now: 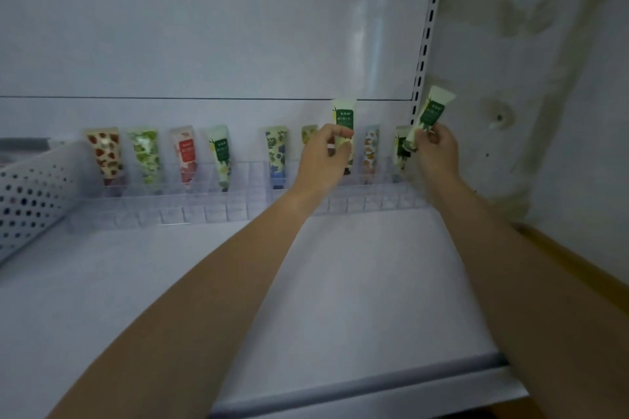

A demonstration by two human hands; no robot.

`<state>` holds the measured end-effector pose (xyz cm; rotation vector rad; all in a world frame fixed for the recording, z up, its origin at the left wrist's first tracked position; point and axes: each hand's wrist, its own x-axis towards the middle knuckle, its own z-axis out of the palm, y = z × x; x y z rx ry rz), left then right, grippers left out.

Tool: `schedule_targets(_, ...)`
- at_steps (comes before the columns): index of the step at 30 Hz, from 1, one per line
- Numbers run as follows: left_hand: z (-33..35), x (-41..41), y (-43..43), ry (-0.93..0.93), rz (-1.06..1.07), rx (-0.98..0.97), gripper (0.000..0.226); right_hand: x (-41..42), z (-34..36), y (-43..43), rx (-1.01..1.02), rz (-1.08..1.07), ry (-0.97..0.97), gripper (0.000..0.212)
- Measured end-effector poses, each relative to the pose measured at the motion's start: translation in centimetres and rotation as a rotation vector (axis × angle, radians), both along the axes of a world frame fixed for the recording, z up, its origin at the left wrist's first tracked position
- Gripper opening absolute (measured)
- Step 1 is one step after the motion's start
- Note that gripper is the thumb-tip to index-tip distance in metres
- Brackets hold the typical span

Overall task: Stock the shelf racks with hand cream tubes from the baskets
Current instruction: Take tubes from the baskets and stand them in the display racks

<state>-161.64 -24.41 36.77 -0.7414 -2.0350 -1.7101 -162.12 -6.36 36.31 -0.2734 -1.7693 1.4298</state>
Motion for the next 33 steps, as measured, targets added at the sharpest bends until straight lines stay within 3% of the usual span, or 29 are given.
schedule_targets(11, -1.6, 0.3, 2.8, 0.006, -0.011, -0.053, 0.011, -0.7, -2.4, 1.2, 0.148, 0.02, -0.132, 0.037)
schedule_targets(17, -1.7, 0.4, 1.3, -0.037, -0.013, -0.02, 0.01, -1.1, -2.4, 1.3, 0.096, 0.045, -0.113, 0.035)
schedule_targets(23, -2.1, 1.0, 0.5, -0.078, -0.01, -0.043, 0.007, -1.0, -3.3, 1.4, 0.185, 0.07, -0.221, 0.034)
schedule_targets(30, -2.1, 1.8, 0.5, -0.078, -0.017, -0.047, 0.006, -0.4, -3.8, 1.4, 0.385, -0.154, -0.442, 0.041)
schedule_targets(33, -2.2, 1.7, 0.4, -0.107, -0.03, -0.056, 0.005, 0.9, -2.2, 0.6, 0.451, -0.3, -0.202, 0.035)
